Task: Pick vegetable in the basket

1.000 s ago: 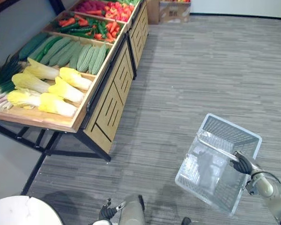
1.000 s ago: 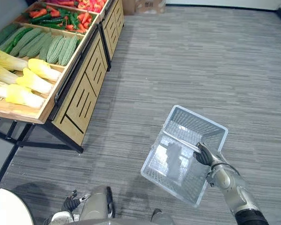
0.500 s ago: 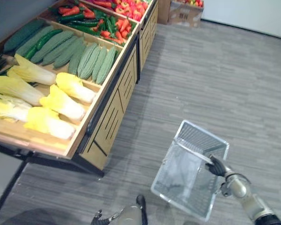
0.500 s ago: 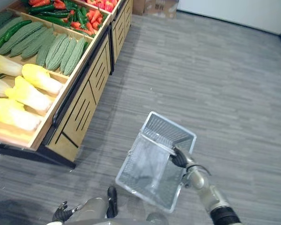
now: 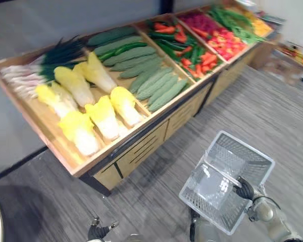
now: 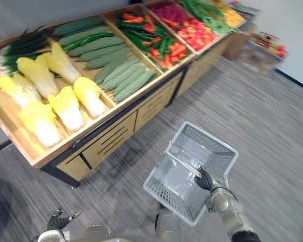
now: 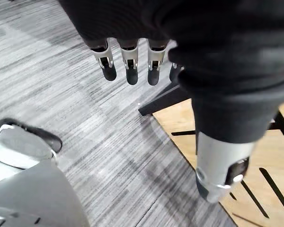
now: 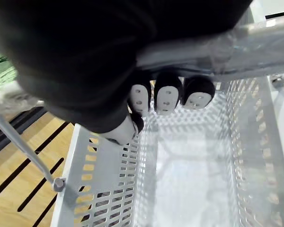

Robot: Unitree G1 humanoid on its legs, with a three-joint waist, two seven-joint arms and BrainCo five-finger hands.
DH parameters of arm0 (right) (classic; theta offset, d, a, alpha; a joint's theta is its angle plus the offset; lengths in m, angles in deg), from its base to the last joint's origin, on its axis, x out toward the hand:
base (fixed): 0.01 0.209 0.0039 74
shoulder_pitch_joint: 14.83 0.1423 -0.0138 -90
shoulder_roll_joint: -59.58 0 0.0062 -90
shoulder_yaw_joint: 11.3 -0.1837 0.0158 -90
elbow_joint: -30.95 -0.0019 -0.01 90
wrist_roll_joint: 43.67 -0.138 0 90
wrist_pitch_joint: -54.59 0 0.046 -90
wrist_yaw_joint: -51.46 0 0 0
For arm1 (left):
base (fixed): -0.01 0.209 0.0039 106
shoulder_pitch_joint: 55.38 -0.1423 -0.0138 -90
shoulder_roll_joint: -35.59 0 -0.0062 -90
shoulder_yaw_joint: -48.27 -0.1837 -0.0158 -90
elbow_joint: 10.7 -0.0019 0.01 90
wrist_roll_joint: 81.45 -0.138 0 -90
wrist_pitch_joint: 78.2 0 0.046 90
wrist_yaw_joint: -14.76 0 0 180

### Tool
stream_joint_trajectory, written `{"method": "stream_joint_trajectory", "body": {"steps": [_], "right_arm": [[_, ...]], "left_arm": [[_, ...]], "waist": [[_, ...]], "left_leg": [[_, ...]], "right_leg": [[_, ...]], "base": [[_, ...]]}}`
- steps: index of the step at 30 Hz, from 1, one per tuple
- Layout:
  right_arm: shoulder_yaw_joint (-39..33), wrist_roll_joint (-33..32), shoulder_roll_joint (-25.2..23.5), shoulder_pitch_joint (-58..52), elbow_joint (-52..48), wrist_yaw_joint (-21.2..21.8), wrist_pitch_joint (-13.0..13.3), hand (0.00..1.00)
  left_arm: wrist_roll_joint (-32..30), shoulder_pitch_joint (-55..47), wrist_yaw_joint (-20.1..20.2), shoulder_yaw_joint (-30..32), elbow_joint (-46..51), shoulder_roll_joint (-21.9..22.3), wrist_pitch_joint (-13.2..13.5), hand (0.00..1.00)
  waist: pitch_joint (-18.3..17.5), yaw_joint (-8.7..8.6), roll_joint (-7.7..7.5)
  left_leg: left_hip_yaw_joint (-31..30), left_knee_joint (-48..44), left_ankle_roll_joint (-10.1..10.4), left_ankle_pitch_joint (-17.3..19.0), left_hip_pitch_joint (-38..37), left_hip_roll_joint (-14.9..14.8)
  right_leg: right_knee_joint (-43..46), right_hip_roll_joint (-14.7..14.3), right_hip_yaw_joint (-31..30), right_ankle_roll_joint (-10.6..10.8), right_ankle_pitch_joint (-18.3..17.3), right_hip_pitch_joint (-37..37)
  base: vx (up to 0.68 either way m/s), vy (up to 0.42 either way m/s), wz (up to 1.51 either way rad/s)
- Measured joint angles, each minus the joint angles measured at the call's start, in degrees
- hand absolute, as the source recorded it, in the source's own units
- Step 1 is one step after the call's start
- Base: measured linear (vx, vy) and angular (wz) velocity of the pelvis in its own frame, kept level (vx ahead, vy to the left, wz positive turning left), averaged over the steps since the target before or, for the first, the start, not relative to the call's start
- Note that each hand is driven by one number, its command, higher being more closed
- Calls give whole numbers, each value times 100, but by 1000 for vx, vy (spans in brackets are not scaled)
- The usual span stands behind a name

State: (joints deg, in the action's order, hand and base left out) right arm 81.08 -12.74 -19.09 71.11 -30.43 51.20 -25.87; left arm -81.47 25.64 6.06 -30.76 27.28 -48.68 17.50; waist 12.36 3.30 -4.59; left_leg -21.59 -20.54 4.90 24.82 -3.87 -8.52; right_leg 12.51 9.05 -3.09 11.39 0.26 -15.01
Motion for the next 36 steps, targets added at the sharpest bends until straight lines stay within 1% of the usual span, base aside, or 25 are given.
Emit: {"method": "stream_joint_trajectory", "body": {"steps": [1,3,4,5,6,7,8,9,11,12,13,14,15,17,18,19,20,21,22,24,25,27,32,33,36], "right_arm": [[-210,0,29,-61,40,1,-97,100],[-254,-2,98,-126,46,10,-101,100],[-303,-4,96,-132,53,10,-101,100],[-382,-17,98,-126,78,10,-101,100],[-397,-65,94,-109,193,8,-99,100],[-407,-106,90,-86,271,8,-93,100],[-434,-211,92,-35,434,7,-101,100],[-434,-225,96,-61,563,6,-120,100],[-446,-225,104,-156,649,-21,-146,100],[-590,-234,166,-95,649,-80,-117,100],[-629,-242,182,-64,648,-73,-74,100],[-736,-279,145,-40,670,-93,-85,100],[-827,-283,13,-74,810,-133,-108,100],[-851,-281,-60,-133,910,-175,-134,100],[-850,-281,-95,-171,966,-175,-142,100],[-852,-281,-141,-162,1004,-175,-147,100],[-852,-282,-195,-153,1009,-179,-149,100],[-851,-285,-304,-150,1009,-179,-143,100],[-849,-293,-403,-147,1019,-179,-143,100],[-846,-409,-549,-153,1060,-180,-144,100],[-815,-418,-615,-146,1076,-200,-161,100],[-676,-400,-582,-59,1090,-210,-142,100],[-645,-468,-895,-17,1281,-246,-119,100],[-655,-474,-966,16,1390,-277,-132,100],[-653,-474,-1113,162,1747,-325,-143,100]], "left_arm": [[3,14,10,-30,-43,135,7,0],[89,-99,-7,-12,-73,197,-1,0],[162,-130,-15,29,-81,223,-2,0],[220,-136,-32,42,-138,253,0,0],[231,-126,-58,60,-185,280,2,0],[291,-129,-66,67,-192,301,-1,0],[419,-131,-76,64,-221,357,-8,0],[432,-149,-81,61,-218,406,-6,0],[434,-149,-112,28,-185,406,-6,0],[434,-39,-127,-4,-154,465,-1,0],[434,16,-143,19,-185,409,-14,0],[419,247,-164,16,-306,356,-26,0],[402,295,-155,-114,-216,366,10,0],[358,401,-156,-181,-183,389,24,0],[338,420,-170,-183,-189,422,32,0],[315,419,-193,-178,-223,438,32,0],[314,424,-207,-170,-257,422,29,0],[310,451,-221,-161,-278,385,25,0],[252,455,-224,-159,-278,353,28,0],[129,435,-224,-158,-348,298,-14,0],[105,420,-227,-157,-408,280,-25,0],[99,406,-236,-157,-415,263,-33,0],[99,469,-248,-174,-423,191,-27,0],[99,479,-257,-173,-423,166,-27,0],[121,476,-386,-138,-430,79,-27,0]], "waist": [[-6,31,54],[-41,53,114],[-55,48,136],[-96,18,199],[-105,-37,202],[-105,-57,191],[-105,-94,190],[-108,-117,181],[-111,-169,192],[-64,-196,388],[-112,-203,478],[30,-240,512],[-49,-263,352],[-38,-372,334],[-76,-377,426],[-115,-288,548],[-125,-282,566],[-136,-286,576],[-104,-261,481],[-79,-231,375],[-92,-178,333],[-88,-143,344],[-89,-151,339],[-77,-147,297],[-88,-139,152]], "left_leg": [[-244,-155,-6,-215,170,-73],[-547,-85,178,-605,187,-159],[-620,-35,178,-702,209,-229],[-741,32,208,-919,392,-368],[-759,75,216,-1229,608,-460],[-739,114,262,-1422,712,-487],[-675,229,429,-1814,876,-524],[-383,317,506,-2223,988,-530],[474,400,531,-2809,1074,-604],[1210,426,574,-3011,1151,-946],[1563,377,573,-3011,1252,-1097],[2096,145,499,-3019,1539,-1254],[2782,297,544,-2816,1692,-1166],[3317,862,569,-2725,1642,-816],[3522,1417,490,-2873,1503,-579],[3587,1812,372,-3290,1347,-432],[3740,1918,333,-3264,1302,-451],[3652,2084,334,-3264,1279,-425],[3610,2146,334,-3264,1298,-371],[3500,2164,333,-3265,1305,-278],[3506,2170,333,-3265,1289,-229],[3504,2207,333,-3264,1284,-195],[3523,2480,301,-3244,1235,-202],[3604,2548,208,-3254,1206,-188],[3938,2591,135,-3211,1040,-124]], "right_leg": [[699,-41,212,-117,-495,-179],[1449,7,517,-204,-934,-282],[1593,18,667,-257,-1070,-279],[1762,15,972,-373,-1201,-279],[1762,20,1207,-452,-1237,-264],[1712,32,1312,-491,-1259,-225],[1577,77,1545,-521,-1275,-72],[1497,150,1695,-530,-1271,92],[1748,325,1882,-579,-1241,207],[2092,196,1857,-625,-1277,-138],[1058,-26,1896,-667,-1181,76],[165,-88,2297,-836,-538,446],[-73,54,2467,-853,-482,496],[-268,199,2725,-809,-451,714],[-330,203,2868,-805,-449,811],[-374,84,2880,-786,-441,839],[-416,40,2907,-757,-428,866],[-540,23,2997,-678,-377,926],[-664,34,3055,-610,-330,970],[-823,76,3154,-521,-269,1105],[-892,101,3152,-495,-221,1149],[-892,117,3127,-481,-181,1125],[-646,100,2983,-484,-185,843],[-604,109,2876,-484,-184,756],[-539,141,2530,-476,-119,632]], "base": [[365,-540,153],[301,-446,104],[345,-431,112],[387,-425,120],[317,-344,123],[344,-356,124],[268,-226,129],[312,-249,142],[158,-105,121],[81,-75,86],[95,-97,94],[55,-30,91],[94,-37,102],[59,16,84],[83,115,53],[68,114,24],[82,166,19],[30,119,35],[28,144,40],[-12,108,34],[-20,96,20],[-48,68,-1],[-80,49,-13],[-58,41,-39],[-53,66,-51]]}}
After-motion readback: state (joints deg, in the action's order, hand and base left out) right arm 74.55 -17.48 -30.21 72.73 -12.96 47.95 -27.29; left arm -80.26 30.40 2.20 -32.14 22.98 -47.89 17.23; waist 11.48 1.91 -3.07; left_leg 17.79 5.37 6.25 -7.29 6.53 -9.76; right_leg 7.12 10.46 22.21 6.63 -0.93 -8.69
